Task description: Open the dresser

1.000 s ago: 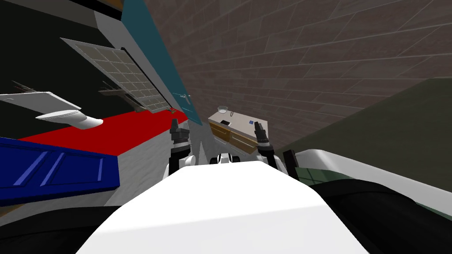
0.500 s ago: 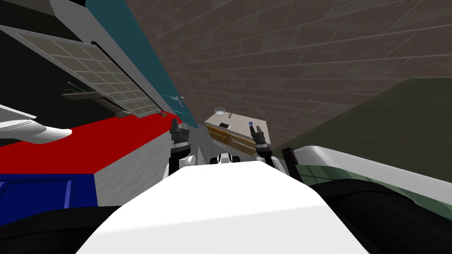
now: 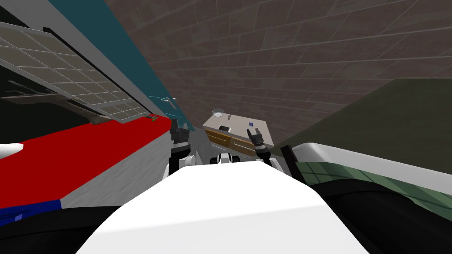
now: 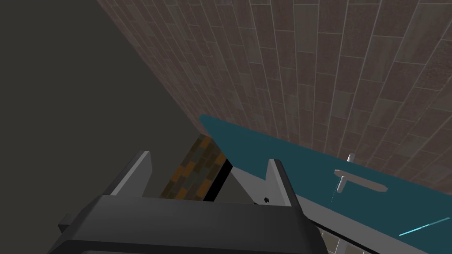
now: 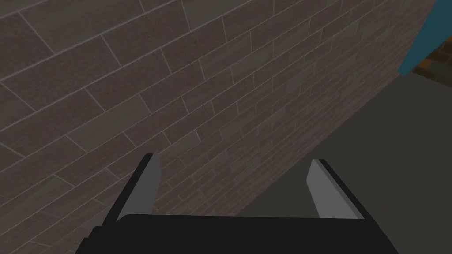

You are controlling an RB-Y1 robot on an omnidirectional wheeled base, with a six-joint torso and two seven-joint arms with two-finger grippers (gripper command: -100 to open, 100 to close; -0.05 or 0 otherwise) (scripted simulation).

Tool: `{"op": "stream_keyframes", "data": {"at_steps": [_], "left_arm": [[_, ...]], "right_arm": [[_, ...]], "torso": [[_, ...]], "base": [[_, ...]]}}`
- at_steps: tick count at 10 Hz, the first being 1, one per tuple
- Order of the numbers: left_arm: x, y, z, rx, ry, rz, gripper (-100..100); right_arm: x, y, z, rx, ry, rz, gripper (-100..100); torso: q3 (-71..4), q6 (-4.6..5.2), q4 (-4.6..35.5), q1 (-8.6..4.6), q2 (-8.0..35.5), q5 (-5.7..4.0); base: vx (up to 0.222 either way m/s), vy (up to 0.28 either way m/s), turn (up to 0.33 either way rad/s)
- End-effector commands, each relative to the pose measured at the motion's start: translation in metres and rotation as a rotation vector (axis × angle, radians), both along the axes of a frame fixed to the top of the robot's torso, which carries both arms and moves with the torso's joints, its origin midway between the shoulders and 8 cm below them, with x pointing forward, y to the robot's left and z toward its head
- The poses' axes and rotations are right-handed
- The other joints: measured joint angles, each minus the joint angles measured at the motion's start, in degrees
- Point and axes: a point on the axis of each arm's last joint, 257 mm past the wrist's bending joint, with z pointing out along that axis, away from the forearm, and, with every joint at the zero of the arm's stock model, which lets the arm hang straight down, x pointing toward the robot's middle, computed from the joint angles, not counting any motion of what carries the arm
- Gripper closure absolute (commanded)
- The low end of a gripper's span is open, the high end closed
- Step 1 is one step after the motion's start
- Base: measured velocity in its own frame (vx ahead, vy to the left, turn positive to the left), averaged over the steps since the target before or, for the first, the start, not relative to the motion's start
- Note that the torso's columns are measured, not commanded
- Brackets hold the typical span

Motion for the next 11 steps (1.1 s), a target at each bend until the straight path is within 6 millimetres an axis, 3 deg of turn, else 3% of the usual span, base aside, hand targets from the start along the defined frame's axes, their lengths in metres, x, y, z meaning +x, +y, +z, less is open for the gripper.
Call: {"op": "stream_keyframes", "data": {"at_steps": [1, 2, 4, 5, 6, 11], "left_arm": [[0.0, 0.0, 0.0, 0.0, 0.0, 0.0, 0], [0.0, 0.0, 0.0, 0.0, 0.0, 0.0, 0], [0.0, 0.0, 0.0, 0.0, 0.0, 0.0, 0], [0.0, 0.0, 0.0, 0.0, 0.0, 0.0, 0], [0.0, 0.0, 0.0, 0.0, 0.0, 0.0, 0], [0.0, 0.0, 0.0, 0.0, 0.0, 0.0, 0]], "right_arm": [[0.0, 0.001, -0.02, -0.108, 0.03, -0.028, -100], [-0.001, 0.003, -0.04, -0.172, 0.064, -0.035, -100], [-0.001, 0.003, -0.04, -0.207, 0.058, -0.047, -100], [-0.003, 0.004, -0.059, -0.279, 0.089, -0.054, -100], [-0.003, 0.004, -0.059, -0.303, 0.084, -0.062, -100], [-0.003, 0.004, -0.059, -0.305, 0.084, -0.063, -100]], "torso": [[-0.05, 0.08, -0.02, 0.24, -0.12, 0.05], [-0.07, 0.02, -0.03, 0.26, -0.11, 0.09], [-0.11, 0.01, -0.06, 0.18, -0.18, 0.06], [-0.03, -0.01, -0.01, -0.03, -0.06, -0.01], [-0.1, 0.06, -0.05, 0.22, -0.21, 0.04], [-0.09, 0.03, -0.04, 0.19, -0.17, 0.05]], "base": [[0.066, 0.086, -0.249], [0.084, 0.105, -0.307], [0.038, 0.047, -0.138], [0.06, 0.073, -0.215], [0.076, 0.095, -0.278], [0.001, 0.004, 0.0]]}}
